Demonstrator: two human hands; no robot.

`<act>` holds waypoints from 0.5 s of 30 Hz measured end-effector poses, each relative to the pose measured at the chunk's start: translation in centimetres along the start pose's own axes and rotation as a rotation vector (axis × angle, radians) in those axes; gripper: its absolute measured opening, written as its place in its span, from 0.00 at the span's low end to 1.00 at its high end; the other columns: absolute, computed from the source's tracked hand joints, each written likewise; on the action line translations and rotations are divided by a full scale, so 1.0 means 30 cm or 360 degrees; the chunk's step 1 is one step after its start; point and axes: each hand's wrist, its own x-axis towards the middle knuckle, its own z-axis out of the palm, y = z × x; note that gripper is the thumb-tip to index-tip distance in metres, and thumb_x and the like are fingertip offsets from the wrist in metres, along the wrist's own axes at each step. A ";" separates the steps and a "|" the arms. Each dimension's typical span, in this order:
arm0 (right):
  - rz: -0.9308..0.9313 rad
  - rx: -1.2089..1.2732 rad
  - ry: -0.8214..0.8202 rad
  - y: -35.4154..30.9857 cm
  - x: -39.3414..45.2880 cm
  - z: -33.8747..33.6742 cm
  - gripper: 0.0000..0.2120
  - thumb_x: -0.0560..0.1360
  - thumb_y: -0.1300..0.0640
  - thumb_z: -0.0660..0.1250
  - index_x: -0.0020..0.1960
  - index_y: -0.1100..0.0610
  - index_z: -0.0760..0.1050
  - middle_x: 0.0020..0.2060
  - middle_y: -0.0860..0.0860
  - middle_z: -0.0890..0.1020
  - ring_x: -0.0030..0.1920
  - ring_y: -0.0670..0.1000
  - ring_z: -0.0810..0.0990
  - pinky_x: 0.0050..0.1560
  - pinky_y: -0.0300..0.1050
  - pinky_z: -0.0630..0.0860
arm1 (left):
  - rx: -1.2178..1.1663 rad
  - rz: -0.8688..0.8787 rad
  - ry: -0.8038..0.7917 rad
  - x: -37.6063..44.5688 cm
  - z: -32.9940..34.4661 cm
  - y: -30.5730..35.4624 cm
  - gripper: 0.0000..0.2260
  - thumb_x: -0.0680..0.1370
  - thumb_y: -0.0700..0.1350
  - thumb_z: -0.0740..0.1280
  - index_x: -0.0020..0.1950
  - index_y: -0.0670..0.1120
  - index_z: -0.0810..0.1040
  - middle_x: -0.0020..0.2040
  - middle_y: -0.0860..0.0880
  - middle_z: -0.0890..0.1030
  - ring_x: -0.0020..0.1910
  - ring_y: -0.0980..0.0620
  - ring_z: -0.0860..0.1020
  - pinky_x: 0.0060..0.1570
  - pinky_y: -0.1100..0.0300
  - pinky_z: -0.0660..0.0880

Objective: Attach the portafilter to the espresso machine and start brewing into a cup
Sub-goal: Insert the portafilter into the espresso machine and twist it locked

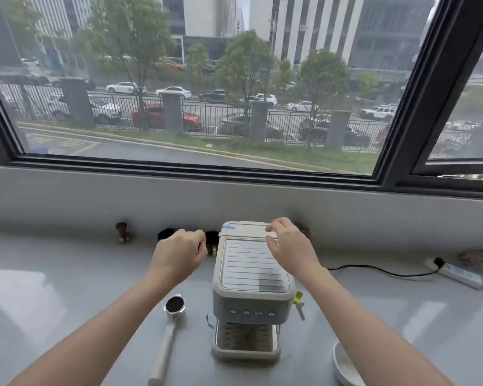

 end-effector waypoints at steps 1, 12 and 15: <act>0.0050 -0.0005 -0.0045 0.012 -0.002 0.022 0.14 0.79 0.55 0.58 0.62 0.56 0.74 0.64 0.49 0.73 0.60 0.52 0.75 0.54 0.47 0.73 | 0.0072 -0.0088 -0.0139 -0.027 0.040 -0.010 0.07 0.77 0.48 0.61 0.47 0.47 0.77 0.41 0.48 0.81 0.46 0.46 0.78 0.39 0.53 0.74; 0.0246 0.0163 0.0017 0.096 -0.042 0.263 0.15 0.78 0.58 0.57 0.63 0.57 0.73 0.64 0.52 0.74 0.67 0.55 0.69 0.64 0.48 0.68 | 0.0174 -0.0694 -0.0801 -0.467 0.522 -0.276 0.08 0.77 0.43 0.62 0.53 0.41 0.73 0.46 0.44 0.75 0.40 0.43 0.73 0.32 0.53 0.69; 0.0347 0.0164 -0.0020 0.084 -0.026 0.286 0.17 0.78 0.56 0.56 0.65 0.55 0.71 0.69 0.52 0.70 0.71 0.53 0.65 0.67 0.50 0.66 | 0.0221 -0.0838 -0.1038 -0.549 0.578 -0.310 0.11 0.80 0.46 0.57 0.57 0.41 0.70 0.50 0.46 0.73 0.50 0.44 0.77 0.38 0.55 0.70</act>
